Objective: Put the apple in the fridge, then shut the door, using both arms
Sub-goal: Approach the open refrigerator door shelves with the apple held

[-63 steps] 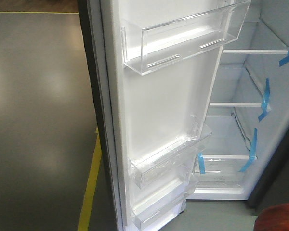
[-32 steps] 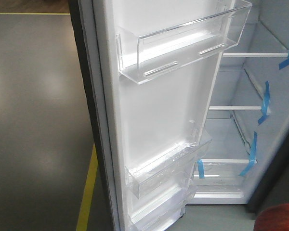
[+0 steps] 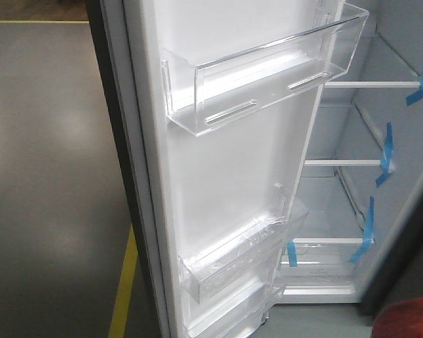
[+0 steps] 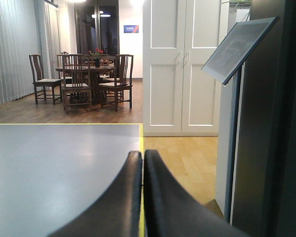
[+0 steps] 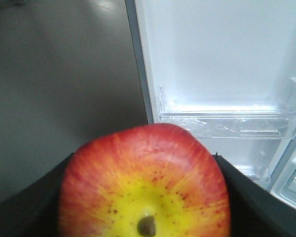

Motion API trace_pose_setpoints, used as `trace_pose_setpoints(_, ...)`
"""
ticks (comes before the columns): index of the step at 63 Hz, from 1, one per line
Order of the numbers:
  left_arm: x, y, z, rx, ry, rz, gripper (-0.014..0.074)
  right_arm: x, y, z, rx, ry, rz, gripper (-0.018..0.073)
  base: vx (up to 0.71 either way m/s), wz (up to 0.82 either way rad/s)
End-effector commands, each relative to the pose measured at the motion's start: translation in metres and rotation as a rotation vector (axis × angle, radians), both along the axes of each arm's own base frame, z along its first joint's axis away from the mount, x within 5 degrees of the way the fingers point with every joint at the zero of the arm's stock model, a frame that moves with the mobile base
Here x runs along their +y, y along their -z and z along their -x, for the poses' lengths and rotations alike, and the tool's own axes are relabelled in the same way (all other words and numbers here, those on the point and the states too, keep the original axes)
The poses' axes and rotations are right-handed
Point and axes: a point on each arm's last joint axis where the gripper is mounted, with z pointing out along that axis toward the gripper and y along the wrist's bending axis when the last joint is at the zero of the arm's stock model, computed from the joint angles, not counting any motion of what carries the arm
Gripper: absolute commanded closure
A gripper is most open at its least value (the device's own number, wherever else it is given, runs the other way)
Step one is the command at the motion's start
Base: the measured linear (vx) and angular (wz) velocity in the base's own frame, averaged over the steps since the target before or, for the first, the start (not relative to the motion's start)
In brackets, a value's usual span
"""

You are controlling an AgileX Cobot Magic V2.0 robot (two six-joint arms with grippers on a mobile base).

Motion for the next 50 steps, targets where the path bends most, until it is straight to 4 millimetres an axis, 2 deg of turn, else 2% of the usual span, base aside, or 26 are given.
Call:
trace_pose_setpoints(1,0.0004,0.0001,0.0011,-0.064,-0.003,0.016,0.0603,0.0011,-0.0132,-0.0027,-0.067,0.014,-0.057,0.0158,0.02,-0.04)
trace_pose_setpoints(50,0.0004,0.0001,0.0011,-0.064,-0.003,0.016,0.0603,0.0010,-0.0139,-0.0032,-0.075,0.018,-0.061,0.0158,0.00,0.00)
